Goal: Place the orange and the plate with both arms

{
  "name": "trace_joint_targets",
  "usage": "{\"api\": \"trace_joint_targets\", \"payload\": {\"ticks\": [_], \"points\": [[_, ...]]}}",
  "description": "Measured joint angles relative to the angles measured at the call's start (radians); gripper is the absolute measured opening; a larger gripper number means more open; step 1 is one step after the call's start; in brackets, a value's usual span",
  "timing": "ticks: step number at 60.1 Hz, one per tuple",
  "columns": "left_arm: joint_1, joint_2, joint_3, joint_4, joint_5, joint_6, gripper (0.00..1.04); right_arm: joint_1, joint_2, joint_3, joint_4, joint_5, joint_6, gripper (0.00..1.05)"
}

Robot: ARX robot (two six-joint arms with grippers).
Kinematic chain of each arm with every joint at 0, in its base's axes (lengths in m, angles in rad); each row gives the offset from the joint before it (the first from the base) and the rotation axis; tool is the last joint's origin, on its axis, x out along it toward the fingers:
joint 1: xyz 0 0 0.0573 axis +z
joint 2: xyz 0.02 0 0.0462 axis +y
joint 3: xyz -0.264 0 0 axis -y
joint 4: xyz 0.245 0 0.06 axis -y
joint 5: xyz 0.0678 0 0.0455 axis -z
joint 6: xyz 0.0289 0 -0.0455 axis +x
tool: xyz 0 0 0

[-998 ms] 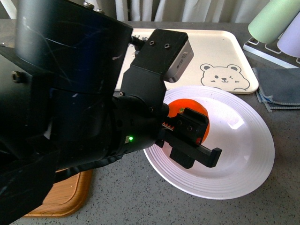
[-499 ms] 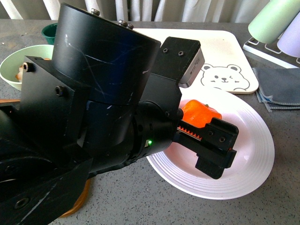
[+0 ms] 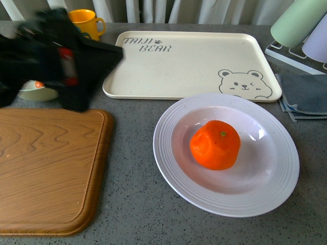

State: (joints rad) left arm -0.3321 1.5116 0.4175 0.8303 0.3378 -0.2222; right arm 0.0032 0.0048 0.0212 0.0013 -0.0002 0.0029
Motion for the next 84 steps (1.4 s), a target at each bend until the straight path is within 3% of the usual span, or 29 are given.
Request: {"api": "trace_joint_targets", "payload": {"ticks": [9, 10, 15, 19, 32, 39, 52, 84], "points": [[0.165, -0.109, -0.037, -0.004, 0.038, -0.001, 0.96, 0.000, 0.000, 0.000, 0.000, 0.000, 0.000, 0.96], [0.169, -0.108, -0.042, 0.008, 0.005, 0.010, 0.95, 0.000, 0.000, 0.000, 0.000, 0.000, 0.000, 0.96], [0.146, -0.085, -0.132, 0.261, -0.353, 0.116, 0.78, 0.000, 0.000, 0.000, 0.000, 0.000, 0.000, 0.96], [0.157, -0.119, -0.182, 0.302, -0.481, 0.162, 0.65, 0.000, 0.000, 0.000, 0.000, 0.000, 0.000, 0.96], [0.204, -0.290, -0.280, 0.238, -0.460, 0.203, 0.28, 0.000, 0.000, 0.000, 0.000, 0.001, 0.000, 0.96], [0.233, -0.419, -0.327, 0.161, -0.429, 0.207, 0.01, 0.000, 0.000, 0.000, 0.000, 0.001, 0.000, 0.96], [0.326, -0.619, -0.376, 0.008, -0.346, 0.212, 0.02, 0.000, 0.000, 0.000, 0.000, 0.001, 0.000, 0.96], [0.328, -1.054, -0.402, -0.377, -0.338, 0.212, 0.02, 0.000, 0.000, 0.000, 0.000, 0.000, 0.000, 0.96]]}}
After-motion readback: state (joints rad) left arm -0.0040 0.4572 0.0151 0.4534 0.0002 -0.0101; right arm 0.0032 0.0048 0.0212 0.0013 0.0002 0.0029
